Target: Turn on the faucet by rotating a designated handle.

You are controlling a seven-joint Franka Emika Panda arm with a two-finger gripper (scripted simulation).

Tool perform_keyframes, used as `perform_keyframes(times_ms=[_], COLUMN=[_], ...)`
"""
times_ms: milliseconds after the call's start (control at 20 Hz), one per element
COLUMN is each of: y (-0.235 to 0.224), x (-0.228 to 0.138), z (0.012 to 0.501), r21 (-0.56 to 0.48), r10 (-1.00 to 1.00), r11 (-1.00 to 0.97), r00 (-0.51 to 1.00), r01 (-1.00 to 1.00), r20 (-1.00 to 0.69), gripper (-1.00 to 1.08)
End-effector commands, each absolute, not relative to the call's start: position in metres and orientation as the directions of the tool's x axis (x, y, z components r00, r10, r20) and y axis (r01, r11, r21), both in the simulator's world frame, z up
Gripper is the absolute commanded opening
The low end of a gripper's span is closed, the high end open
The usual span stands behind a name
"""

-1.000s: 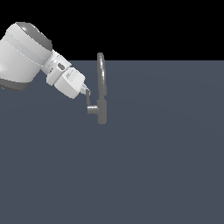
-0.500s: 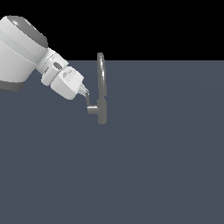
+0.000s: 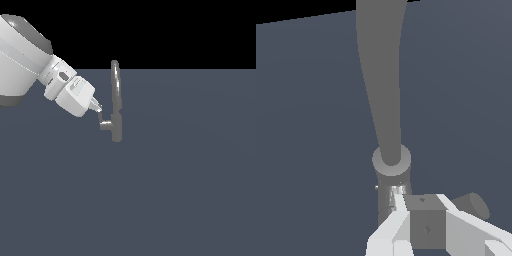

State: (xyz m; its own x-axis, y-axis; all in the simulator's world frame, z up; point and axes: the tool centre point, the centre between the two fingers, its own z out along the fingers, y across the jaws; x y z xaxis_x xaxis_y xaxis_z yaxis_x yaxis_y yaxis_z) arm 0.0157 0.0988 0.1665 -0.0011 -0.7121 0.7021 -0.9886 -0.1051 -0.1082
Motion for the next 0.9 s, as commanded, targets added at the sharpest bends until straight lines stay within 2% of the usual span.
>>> perform_keyframes(times_ms=[0, 300, 400, 850], y=[0.094, 0.091, 0.099, 0.090], x=[0.000, -0.019, -0.011, -0.036], z=[0.155, 0.149, 0.157, 0.113], r21=[-0.088, -0.087, -0.104, -0.091], r10=[-0.707, -0.707, -0.710, -0.707], r11=[-0.097, -0.094, -0.111, -0.097], r00=[0.006, 0.004, 0.006, 0.004], r01=[-0.991, -0.992, -0.988, -0.991], r20=[0.707, 0.708, 0.704, 0.707], gripper=[-1.00, -1.00, -1.00, -1.00])
